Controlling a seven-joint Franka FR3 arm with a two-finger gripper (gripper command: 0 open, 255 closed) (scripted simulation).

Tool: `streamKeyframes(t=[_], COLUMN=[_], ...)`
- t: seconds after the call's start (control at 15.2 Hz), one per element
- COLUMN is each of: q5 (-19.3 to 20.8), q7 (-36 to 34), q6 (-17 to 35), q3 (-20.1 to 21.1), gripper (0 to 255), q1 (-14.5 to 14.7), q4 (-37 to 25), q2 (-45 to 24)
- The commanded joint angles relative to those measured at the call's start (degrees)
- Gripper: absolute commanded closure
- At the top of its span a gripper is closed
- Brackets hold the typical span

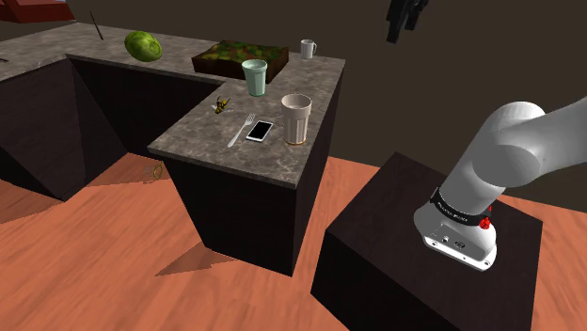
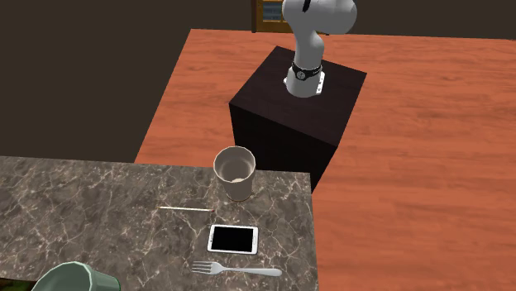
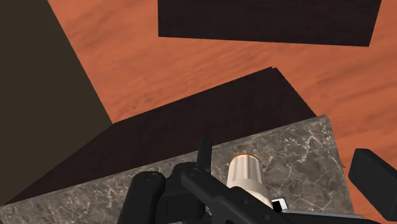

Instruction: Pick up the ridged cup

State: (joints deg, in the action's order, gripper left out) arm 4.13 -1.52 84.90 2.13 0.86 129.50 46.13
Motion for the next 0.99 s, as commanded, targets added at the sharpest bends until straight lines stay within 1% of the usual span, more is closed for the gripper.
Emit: streamKeyframes(t=[0.0, 0.46, 0.92], q5=[0.0, -0.9, -0.6], q7=[0.0, -4.7, -9.3], q6=[0.0, 11.6, 21.8], q3=[0.0, 2.3, 4.4], gripper=[0, 0, 0], q1=[0.0, -0.4, -1.1], q4=[0.0, 2.0, 0.0], q2=[0.0, -10.7, -23.9])
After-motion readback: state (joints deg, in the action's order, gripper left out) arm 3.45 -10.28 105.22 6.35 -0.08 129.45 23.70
